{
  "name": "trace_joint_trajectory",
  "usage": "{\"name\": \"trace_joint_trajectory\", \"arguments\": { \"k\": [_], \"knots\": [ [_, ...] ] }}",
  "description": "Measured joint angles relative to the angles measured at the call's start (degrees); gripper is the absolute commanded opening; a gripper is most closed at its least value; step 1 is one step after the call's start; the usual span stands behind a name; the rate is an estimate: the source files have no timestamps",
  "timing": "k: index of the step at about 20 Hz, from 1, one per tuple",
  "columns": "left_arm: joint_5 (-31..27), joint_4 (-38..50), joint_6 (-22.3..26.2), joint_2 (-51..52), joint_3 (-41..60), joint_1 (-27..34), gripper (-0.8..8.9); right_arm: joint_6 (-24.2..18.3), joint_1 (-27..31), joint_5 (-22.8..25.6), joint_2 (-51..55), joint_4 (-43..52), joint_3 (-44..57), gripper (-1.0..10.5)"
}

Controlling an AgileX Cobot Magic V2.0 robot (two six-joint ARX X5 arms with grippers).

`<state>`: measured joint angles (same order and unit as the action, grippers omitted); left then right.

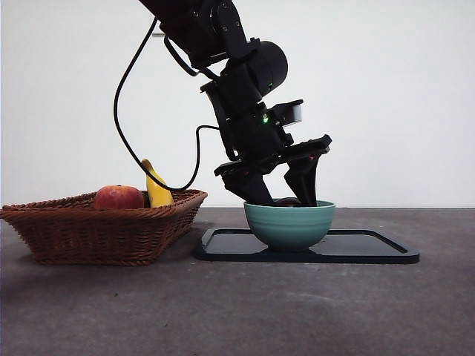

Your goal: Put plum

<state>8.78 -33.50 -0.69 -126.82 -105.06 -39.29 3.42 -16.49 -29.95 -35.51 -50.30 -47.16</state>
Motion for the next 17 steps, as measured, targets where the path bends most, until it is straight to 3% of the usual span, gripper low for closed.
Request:
{"name": "trace_joint_trajectory", "arguments": {
  "k": [3, 7, 13, 17],
  "knots": [
    [-0.02, -0.83, 0.66, 0.0, -0.22, 0.0, 3.01, 0.0, 0.0, 0.0, 0.0, 0.02, 0.0, 2.2],
    [-1.51, -0.94, 1.16, 0.0, -0.33, -0.24, 2.12, 0.0, 0.0, 0.0, 0.0, 0.0, 0.0, 2.2],
    [-1.66, -1.57, 1.29, 0.0, -0.9, -0.26, 2.13, 0.0, 0.0, 0.0, 0.0, 0.0, 0.0, 2.2],
    [-1.81, -6.56, 1.31, -0.7, -7.23, -0.26, 2.13, 0.0, 0.0, 0.02, 0.0, 0.02, 0.0, 2.2]
  ]
}}
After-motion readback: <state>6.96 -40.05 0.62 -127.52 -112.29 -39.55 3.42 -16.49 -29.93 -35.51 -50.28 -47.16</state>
